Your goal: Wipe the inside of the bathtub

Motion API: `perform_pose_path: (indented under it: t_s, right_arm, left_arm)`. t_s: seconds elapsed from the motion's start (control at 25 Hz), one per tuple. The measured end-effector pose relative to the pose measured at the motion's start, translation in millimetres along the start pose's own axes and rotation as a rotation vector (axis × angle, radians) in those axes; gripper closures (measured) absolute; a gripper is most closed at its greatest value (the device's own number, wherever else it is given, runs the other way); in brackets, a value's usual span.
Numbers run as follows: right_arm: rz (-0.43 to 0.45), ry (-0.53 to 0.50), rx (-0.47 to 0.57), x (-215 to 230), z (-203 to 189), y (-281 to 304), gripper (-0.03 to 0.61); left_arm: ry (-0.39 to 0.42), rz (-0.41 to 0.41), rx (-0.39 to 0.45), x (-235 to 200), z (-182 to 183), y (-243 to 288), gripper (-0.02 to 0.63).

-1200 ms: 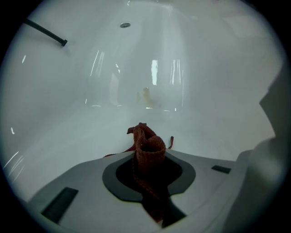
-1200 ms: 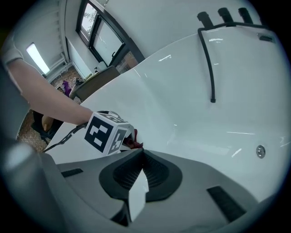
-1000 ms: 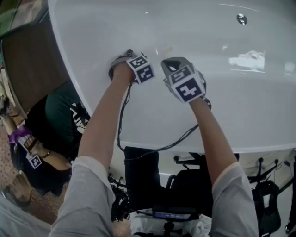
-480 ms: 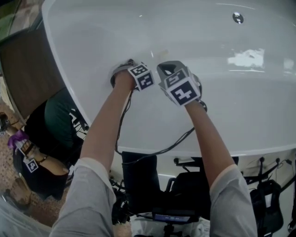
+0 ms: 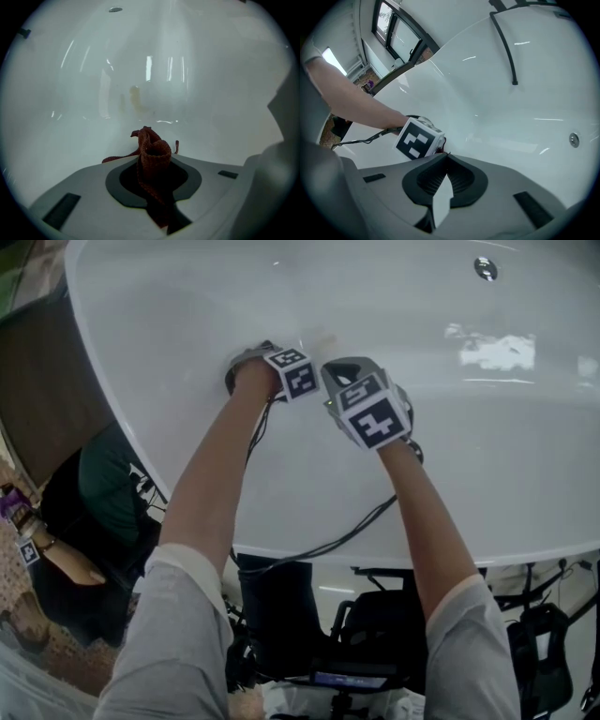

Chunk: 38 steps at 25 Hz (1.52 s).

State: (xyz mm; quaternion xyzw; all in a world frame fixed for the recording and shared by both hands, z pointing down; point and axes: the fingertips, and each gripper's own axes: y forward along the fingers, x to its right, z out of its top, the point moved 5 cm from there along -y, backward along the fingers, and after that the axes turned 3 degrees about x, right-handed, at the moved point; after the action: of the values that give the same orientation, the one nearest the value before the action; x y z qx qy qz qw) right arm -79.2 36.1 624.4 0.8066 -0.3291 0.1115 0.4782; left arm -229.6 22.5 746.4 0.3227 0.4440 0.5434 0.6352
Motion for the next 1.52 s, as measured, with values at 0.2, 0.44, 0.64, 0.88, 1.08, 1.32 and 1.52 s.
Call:
perform_pose_path:
  t_s: [0.2, 0.44, 0.64, 0.88, 1.08, 1.32, 1.52]
  right_arm:
    - [-0.023, 0.038, -0.013, 16, -8, 1, 0.572]
    - [-0.061, 0.063, -0.017, 29, -14, 5, 0.572]
    - [-0.098, 0.081, -0.028, 46, -25, 9, 0.572]
    - [-0.116, 0.107, -0.027, 56, -32, 9, 0.572]
    - [-0.108, 0.121, -0.025, 57, -34, 12, 0.572]
    - [-0.124, 0.163, -0.013, 68, -38, 9, 0.572]
    - [-0.148, 0.190, 0.010, 78, -33, 6, 0.572]
  left_arm:
    - [0.075, -0.145, -0.057, 49, 6, 20, 0.531]
    - [0.063, -0.075, -0.013, 21, 20, 30, 0.529]
    - [0.092, 0.081, 0.028, -29, 36, 33, 0.529]
    - [0.102, 0.094, 0.041, -33, 43, 38, 0.529]
    - [0.115, -0.094, 0.010, 12, 50, 54, 0.529]
    - [0.151, -0.085, 0.031, 18, 61, 70, 0.529]
    - [0.085, 0.142, 0.133, -42, 75, 62, 0.529]
